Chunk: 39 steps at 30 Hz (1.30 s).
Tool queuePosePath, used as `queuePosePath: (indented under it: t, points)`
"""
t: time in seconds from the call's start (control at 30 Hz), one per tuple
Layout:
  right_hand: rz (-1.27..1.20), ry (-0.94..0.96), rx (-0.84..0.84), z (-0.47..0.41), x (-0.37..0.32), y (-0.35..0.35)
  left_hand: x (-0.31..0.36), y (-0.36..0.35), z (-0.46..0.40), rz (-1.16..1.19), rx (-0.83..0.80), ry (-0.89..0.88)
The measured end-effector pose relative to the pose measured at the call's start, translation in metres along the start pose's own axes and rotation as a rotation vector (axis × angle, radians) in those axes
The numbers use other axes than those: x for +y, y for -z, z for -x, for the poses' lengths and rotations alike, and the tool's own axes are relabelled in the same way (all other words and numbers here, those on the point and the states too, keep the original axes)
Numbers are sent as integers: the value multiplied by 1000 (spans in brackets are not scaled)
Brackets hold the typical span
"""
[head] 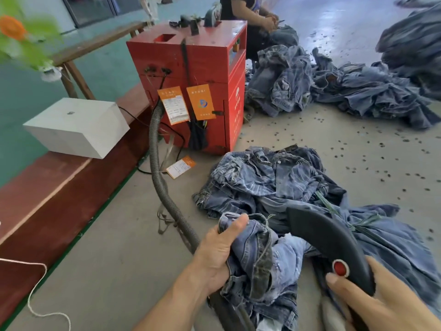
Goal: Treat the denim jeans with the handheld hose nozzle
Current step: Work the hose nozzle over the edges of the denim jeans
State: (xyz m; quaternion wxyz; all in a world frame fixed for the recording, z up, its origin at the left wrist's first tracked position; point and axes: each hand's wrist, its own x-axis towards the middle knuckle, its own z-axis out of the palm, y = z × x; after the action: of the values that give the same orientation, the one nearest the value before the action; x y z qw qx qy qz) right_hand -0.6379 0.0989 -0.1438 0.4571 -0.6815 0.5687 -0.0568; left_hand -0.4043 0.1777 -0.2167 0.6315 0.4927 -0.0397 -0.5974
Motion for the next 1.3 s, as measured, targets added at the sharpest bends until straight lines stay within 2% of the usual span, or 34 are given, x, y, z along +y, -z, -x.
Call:
queuePosePath:
  t: [0.17,0.33,0.43,0.5,0.57,0.63,0.73,0.83,0.9,1.0,1.17,1.3]
  points:
    - [117,14,-181,0,-4,-24,-8,-2,-5,75,32,-51]
    - [-31,-30,21,-24,0,-17,-9,4,-8,269,29,80]
    - [-13,-1,8,-21,8,-7,-5,6,-7,357,-11,164]
    - [36,25,-77,-16,11,-8,-3,7,-9,375,-70,184]
    - [86,25,-203,-13,8,-17,-4,4,-10,326,-118,211]
    - [13,0,-262,-17,2,-27,-7,-4,-7,222,-139,277]
    - [-136,-61,-138,-32,-2,-31,-8,-13,1,137,-89,300]
    - [-71,-23,-20,-31,3,-21,-2,-11,0,156,-81,239]
    - [-2,-9,-58,-22,6,-18,1,-7,-4,140,-74,211]
    - [3,-19,-221,-18,1,-23,-2,-5,-5,62,-76,222]
    - [-136,-94,-133,-28,-4,-11,-6,-2,0,-5,-70,175]
    - [-20,31,-133,-12,5,-16,-3,2,-6,-106,34,62]
